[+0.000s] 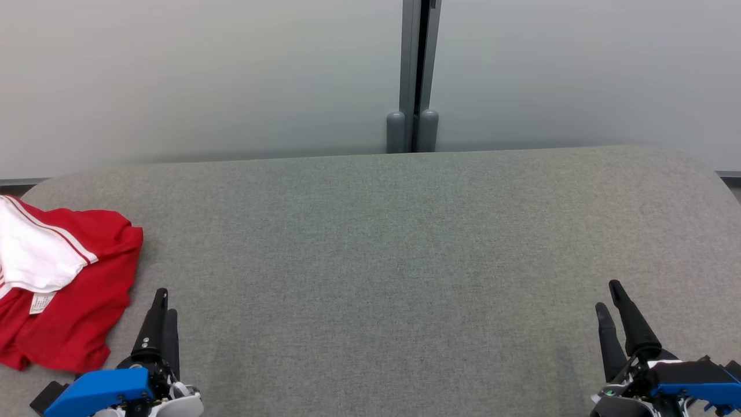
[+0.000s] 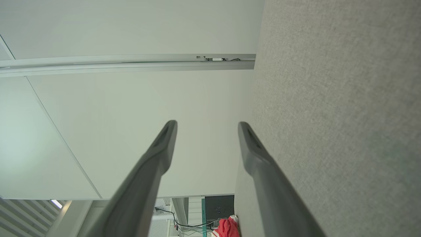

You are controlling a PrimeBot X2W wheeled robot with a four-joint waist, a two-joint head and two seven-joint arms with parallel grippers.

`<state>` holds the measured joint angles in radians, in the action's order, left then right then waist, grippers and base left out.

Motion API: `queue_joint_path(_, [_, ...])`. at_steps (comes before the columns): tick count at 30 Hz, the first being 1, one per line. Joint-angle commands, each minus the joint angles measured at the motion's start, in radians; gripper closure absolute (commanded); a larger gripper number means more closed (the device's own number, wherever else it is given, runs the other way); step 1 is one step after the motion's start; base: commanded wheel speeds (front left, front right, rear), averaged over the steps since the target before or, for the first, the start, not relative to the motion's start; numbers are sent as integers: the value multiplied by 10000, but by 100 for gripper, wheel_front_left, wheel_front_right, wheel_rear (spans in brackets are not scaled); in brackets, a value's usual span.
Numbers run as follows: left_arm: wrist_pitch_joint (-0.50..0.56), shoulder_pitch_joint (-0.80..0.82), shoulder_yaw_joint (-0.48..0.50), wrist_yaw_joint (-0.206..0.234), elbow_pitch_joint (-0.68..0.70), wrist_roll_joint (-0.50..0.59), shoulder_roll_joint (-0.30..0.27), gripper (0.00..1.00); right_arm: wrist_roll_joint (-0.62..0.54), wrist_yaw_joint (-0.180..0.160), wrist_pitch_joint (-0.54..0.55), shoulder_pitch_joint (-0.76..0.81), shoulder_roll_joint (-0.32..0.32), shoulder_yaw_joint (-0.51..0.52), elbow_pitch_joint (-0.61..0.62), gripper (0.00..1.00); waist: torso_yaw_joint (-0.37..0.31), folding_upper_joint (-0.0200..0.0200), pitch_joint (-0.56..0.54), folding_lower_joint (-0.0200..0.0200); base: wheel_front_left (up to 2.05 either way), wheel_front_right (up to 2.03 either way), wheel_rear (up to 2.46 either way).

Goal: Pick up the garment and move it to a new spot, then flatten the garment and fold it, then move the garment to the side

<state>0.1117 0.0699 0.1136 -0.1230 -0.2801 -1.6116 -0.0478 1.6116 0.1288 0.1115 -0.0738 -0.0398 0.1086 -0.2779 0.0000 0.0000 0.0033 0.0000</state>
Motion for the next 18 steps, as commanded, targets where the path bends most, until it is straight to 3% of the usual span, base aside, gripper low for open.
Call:
queue_joint_path(1, [-126,137,-77,-7,160,74,-14,0,-42,3,-128,-111,-17,-72,95,0,4,0,5,0,0,0,0])
queue_joint_path(9, [-528,211,-250,-15,335,854,-18,0,-612,5,-530,-165,-29,-286,164,0,9,0,23,0,0,0,0])
queue_joint_path(18, [-935,305,-217,-21,413,2285,-22,0,-2141,8,-940,-231,-42,-520,341,0,5,0,34,0,0,0,0])
